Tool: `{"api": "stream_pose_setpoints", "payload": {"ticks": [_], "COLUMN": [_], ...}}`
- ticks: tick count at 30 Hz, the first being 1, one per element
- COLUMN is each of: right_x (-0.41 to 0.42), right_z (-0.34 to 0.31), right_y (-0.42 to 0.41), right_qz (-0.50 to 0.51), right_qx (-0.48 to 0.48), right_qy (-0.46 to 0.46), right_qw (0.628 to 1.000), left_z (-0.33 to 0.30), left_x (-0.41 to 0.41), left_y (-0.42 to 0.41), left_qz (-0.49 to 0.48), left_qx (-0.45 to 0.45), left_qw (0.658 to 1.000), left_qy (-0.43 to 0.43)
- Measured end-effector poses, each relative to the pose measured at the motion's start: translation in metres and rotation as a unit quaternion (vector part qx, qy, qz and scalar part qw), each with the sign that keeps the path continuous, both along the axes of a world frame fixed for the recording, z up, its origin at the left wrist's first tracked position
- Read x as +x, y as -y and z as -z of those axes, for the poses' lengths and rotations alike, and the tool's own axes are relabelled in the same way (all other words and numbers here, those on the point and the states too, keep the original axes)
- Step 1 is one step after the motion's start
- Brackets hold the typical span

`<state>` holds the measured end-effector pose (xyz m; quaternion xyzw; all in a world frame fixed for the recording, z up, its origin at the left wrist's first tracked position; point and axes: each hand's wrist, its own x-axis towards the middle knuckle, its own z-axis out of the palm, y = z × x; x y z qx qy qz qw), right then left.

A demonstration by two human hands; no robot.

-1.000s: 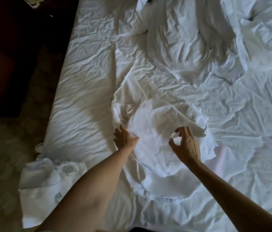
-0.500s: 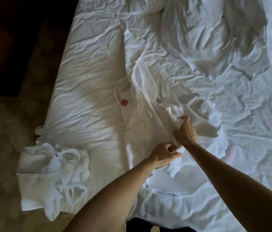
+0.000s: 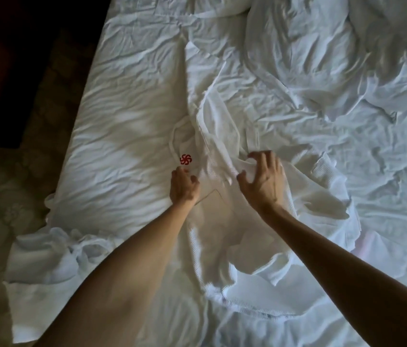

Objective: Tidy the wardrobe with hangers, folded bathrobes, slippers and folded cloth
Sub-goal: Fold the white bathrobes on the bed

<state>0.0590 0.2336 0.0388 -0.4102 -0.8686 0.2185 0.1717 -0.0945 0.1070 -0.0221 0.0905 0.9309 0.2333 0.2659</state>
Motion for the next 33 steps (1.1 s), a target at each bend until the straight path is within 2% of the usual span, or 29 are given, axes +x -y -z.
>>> {"api": "stream_pose_setpoints", "payload": {"ticks": [2,4,6,7,9,11,13,15,18,22,24,26,30,33], "right_x": [-0.032,-0.059,-0.075,-0.078,-0.073,-0.057,-0.038,-0.021,-0.006,0.012,0.014,0.007,-0.033,-0.051], "right_z": [0.007,0.019,0.033,0.04,0.056,0.07,0.081,0.083,0.069,0.031,0.001,-0.044,-0.169,-0.268], "right_y": [0.004,0.009,0.015,0.018,0.027,0.038,0.044,0.043,0.032,0.016,0.007,-0.004,-0.039,-0.079], "right_qz": [-0.053,-0.072,-0.057,-0.045,-0.032,-0.022,-0.013,-0.006,0.021,0.059,0.091,0.101,0.051,0.037], "right_qx": [-0.006,-0.029,-0.063,-0.08,-0.088,-0.079,-0.078,-0.071,-0.07,-0.09,-0.118,-0.118,-0.094,-0.047], "right_qy": [0.028,0.064,0.071,0.065,0.054,0.054,0.054,0.052,0.044,0.058,0.037,-0.03,-0.19,-0.222], "right_qw": [0.998,0.995,0.994,0.994,0.994,0.995,0.995,0.996,0.996,0.993,0.988,0.987,0.976,0.973], "left_z": [0.008,0.011,0.015,0.016,0.016,0.015,0.017,0.012,-0.015,-0.083,-0.127,-0.178,-0.295,-0.389], "left_x": [-0.008,-0.019,-0.036,-0.044,-0.059,-0.074,-0.089,-0.1,-0.097,-0.085,-0.08,-0.075,-0.054,-0.038], "left_y": [-0.003,-0.007,-0.016,-0.023,-0.039,-0.052,-0.061,-0.069,-0.076,-0.087,-0.1,-0.116,-0.146,-0.16], "left_qz": [0.042,0.134,0.266,0.331,0.439,0.503,0.534,0.538,0.513,0.487,0.483,0.49,0.505,0.51], "left_qx": [0.008,0.043,0.071,0.08,0.095,0.118,0.142,0.143,0.135,0.122,0.133,0.151,0.198,0.225], "left_qw": [0.998,0.978,0.92,0.887,0.825,0.773,0.748,0.759,0.799,0.824,0.823,0.814,0.787,0.763], "left_qy": [-0.04,-0.155,-0.279,-0.313,-0.344,-0.367,-0.367,-0.338,-0.282,-0.261,-0.269,-0.275,-0.295,-0.327]}}
